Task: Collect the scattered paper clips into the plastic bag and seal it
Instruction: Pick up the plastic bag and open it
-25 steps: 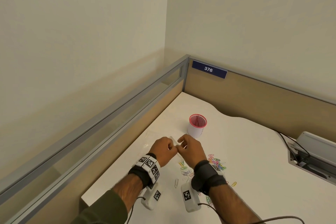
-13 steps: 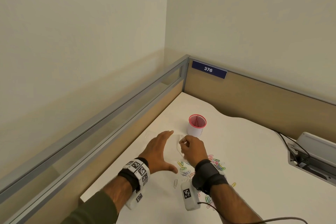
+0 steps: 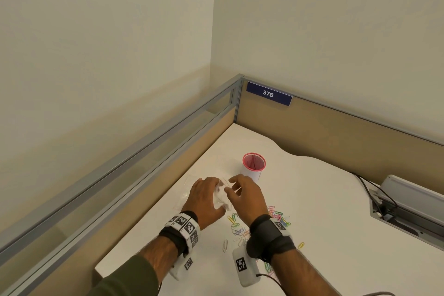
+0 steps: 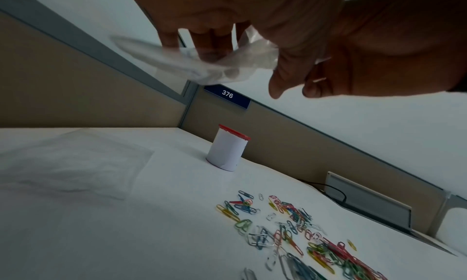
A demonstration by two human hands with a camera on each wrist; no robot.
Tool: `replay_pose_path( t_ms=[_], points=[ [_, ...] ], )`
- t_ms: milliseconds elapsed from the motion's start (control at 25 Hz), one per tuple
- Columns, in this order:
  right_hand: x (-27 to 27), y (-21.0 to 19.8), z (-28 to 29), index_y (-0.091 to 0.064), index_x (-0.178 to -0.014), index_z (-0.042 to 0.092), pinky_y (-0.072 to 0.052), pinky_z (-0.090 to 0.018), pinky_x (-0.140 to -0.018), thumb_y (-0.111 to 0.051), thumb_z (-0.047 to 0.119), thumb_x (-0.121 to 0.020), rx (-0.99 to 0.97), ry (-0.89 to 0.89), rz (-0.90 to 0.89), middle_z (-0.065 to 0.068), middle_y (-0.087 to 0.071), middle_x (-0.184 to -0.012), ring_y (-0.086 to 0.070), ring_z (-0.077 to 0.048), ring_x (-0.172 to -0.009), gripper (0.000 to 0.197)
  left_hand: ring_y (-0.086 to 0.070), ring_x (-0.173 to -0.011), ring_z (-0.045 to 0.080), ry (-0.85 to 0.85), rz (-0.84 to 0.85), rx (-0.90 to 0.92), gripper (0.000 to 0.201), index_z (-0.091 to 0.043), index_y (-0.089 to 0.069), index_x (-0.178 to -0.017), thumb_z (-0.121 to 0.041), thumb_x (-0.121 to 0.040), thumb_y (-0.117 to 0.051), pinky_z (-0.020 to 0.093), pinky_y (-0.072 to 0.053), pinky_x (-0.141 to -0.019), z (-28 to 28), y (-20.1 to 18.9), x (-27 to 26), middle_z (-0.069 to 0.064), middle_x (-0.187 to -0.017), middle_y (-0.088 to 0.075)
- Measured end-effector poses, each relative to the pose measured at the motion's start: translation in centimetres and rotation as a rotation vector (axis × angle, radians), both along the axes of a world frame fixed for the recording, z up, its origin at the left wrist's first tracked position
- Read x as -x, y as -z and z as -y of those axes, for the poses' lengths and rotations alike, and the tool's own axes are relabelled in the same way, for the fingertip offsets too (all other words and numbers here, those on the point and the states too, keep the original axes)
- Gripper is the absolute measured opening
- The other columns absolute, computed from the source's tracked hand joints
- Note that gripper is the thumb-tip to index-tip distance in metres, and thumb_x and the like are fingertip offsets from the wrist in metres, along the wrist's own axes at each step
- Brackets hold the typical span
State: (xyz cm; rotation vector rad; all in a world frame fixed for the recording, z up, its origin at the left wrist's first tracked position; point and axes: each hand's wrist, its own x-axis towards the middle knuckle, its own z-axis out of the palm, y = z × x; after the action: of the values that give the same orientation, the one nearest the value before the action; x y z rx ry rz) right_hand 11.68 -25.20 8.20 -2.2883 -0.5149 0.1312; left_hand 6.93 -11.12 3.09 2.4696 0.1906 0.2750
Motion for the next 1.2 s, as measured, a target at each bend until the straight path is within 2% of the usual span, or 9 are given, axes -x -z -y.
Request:
replay_pose_path(
  t_ms=[120,320,520,640,720,800,920,1040,1200],
  points=[
    [0.8,-0.9,-0.3,-0.063,-0.104,0.026,-0.048,-0.022,-0.084,-0.064,0.042,-0.085,-0.002,-0.076,0.124,0.009,-0.061,-0.100,-0.054,-0.008,-0.092,0.024,-0.049,-0.107,0.014,-0.042,-0.007,-0.041,0.057,-0.030,-0.042,-0.116,-0.034,-0.071,-0.076,0.032,-0.048,-0.096,-0.4,0.4,-0.4,-0.009,-0.114,-0.055],
    [0.8,-0.3,-1.4,-0.061,-0.112,0.027,-0.048,-0.036,-0.095,-0.061,0.031,-0.087,0.212,-0.152,0.059,0.007,-0.067,-0.104,-0.058,-0.014,-0.094,0.025,-0.055,-0.103,0.012,0.001,0.030,-0.104,0.053,-0.025,-0.045,-0.116,-0.036,-0.075,-0.076,0.031,-0.047,-0.100,-0.1,0.6,-1.0,-0.007,-0.114,-0.057],
    [0.3,-0.5,-1.7,-0.060,-0.084,0.017,-0.055,-0.035,-0.079,-0.056,0.021,-0.086,0.063,-0.093,-0.039,-0.001,-0.067,-0.086,-0.061,-0.022,-0.080,0.005,-0.054,-0.112,0.015,-0.001,-0.029,-0.115,0.060,-0.025,-0.042,-0.129,-0.038,-0.079,-0.072,0.028,-0.045,-0.102,-0.5,1.4,-1.0,-0.006,-0.123,-0.055],
    [0.4,-0.7,-1.8,-0.056,-0.079,0.019,-0.058,-0.040,-0.074,-0.055,0.021,-0.083,0.020,-0.167,-0.102,-0.003,-0.067,-0.081,-0.064,-0.024,-0.079,0.005,-0.055,-0.097,0.014,-0.046,-0.045,-0.103,0.042,-0.028,-0.045,-0.111,-0.032,-0.078,-0.071,0.024,-0.047,-0.090,-1.3,1.7,-1.0,-0.009,-0.106,-0.055],
    [0.4,-0.9,-1.8,-0.055,-0.080,0.022,-0.057,-0.033,-0.072,-0.059,0.023,-0.082,0.020,-0.175,-0.120,0.001,-0.065,-0.082,-0.063,-0.020,-0.078,0.004,-0.053,-0.087,0.012,-0.025,-0.059,-0.143,0.038,-0.032,-0.040,-0.098,-0.031,-0.077,-0.071,0.022,-0.047,-0.082,-1.4,1.6,-1.2,-0.013,-0.094,-0.049],
    [0.3,-1.4,-2.0,-0.060,-0.089,0.020,-0.053,-0.024,-0.070,-0.065,0.023,-0.082,-0.001,-0.153,-0.141,0.003,-0.064,-0.086,-0.061,-0.018,-0.079,0.009,-0.053,-0.085,0.011,-0.008,-0.077,-0.185,0.037,-0.031,-0.042,-0.098,-0.031,-0.076,-0.072,0.022,-0.047,-0.081,-1.4,1.6,-1.4,-0.013,-0.092,-0.048],
    [0.0,-2.0,-2.1,-0.064,-0.085,0.015,-0.059,-0.035,-0.076,-0.062,0.017,-0.084,-0.002,-0.149,-0.143,-0.001,-0.067,-0.089,-0.063,-0.022,-0.081,0.004,-0.051,-0.089,0.008,0.013,-0.073,-0.182,0.040,-0.031,-0.044,-0.104,-0.031,-0.075,-0.071,0.022,-0.048,-0.087,-1.4,1.8,-1.4,-0.015,-0.097,-0.048],
    [-0.1,-2.5,-1.7,-0.056,-0.088,0.015,-0.060,-0.042,-0.065,-0.053,0.019,-0.090,0.034,-0.202,-0.211,0.000,-0.067,-0.090,-0.068,-0.027,-0.078,0.005,-0.049,-0.101,0.006,0.069,-0.041,-0.107,0.048,-0.030,-0.044,-0.115,-0.041,-0.076,-0.072,0.022,-0.041,-0.097,-0.9,1.8,-1.3,-0.014,-0.108,-0.050],
    [-0.1,-3.4,-1.1,-0.055,-0.105,0.020,-0.062,-0.038,-0.062,-0.052,0.018,-0.091,0.044,-0.242,-0.379,0.001,-0.069,-0.099,-0.070,-0.025,-0.082,0.014,-0.049,-0.092,0.002,0.007,-0.043,-0.021,0.053,-0.031,-0.043,-0.109,-0.047,-0.071,-0.076,0.019,-0.044,-0.084,-0.3,1.9,-1.7,-0.017,-0.098,-0.047]
  ],
)
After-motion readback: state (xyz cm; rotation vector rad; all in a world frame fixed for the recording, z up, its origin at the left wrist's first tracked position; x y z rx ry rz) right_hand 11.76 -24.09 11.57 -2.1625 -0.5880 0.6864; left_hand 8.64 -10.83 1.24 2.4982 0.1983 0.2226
